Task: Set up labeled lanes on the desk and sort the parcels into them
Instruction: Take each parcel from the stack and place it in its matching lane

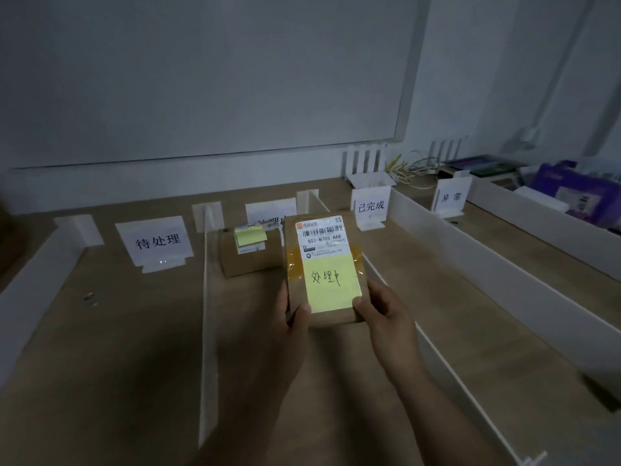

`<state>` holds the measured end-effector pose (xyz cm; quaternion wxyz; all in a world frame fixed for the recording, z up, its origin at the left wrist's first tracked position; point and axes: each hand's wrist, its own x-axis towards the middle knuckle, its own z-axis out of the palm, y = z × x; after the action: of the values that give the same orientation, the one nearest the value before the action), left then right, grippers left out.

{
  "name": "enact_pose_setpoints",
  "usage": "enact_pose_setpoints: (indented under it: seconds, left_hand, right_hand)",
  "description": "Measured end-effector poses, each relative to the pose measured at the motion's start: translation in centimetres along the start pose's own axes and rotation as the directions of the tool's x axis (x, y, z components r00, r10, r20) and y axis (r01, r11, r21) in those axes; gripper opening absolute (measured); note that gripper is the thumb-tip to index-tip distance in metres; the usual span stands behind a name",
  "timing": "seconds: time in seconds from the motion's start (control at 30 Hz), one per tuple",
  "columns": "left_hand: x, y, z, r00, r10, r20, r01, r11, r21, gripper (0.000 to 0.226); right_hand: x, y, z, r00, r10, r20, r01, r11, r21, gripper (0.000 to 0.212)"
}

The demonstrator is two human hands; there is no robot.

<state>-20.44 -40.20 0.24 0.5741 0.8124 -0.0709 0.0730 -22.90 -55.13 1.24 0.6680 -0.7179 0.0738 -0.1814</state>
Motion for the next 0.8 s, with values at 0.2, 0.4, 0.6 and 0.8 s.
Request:
enact_pose_setpoints:
  seconds: [0.2, 0.4, 0.6, 0.8]
  left_hand:
    - [5.2, -3.8, 5.0, 0.987, -0.157, -0.038, 0.161, 0.974, 0.161, 0.05]
    - [9.5, -6.2, 7.8, 0.947, -0.32, -0.027, 0.32, 0.938, 0.131, 0.056]
    - [13.0, -10.1, 9.1, 0.921, -0.385, -0.059, 0.39, 0.914, 0.117, 0.057]
    - [17.3, -12.0, 9.4, 0.929, -0.368, -0.042, 0.37, 0.926, 0.078, 0.056]
  right_hand:
    - [6.5, 4.7, -0.9, 0.996, 0.089, 0.002, -0.089, 0.993, -0.075, 0.031]
    - [12.2, 9.2, 0.0, 0.975, 0.202, 0.088, -0.185, 0.968, -0.172, 0.03]
    - [16.0, 12.6, 2.8, 0.957, 0.273, 0.102, -0.222, 0.91, -0.351, 0.032]
    - [21.0, 13.8, 5.5, 0.953, 0.302, 0.039, -0.244, 0.834, -0.494, 0.035]
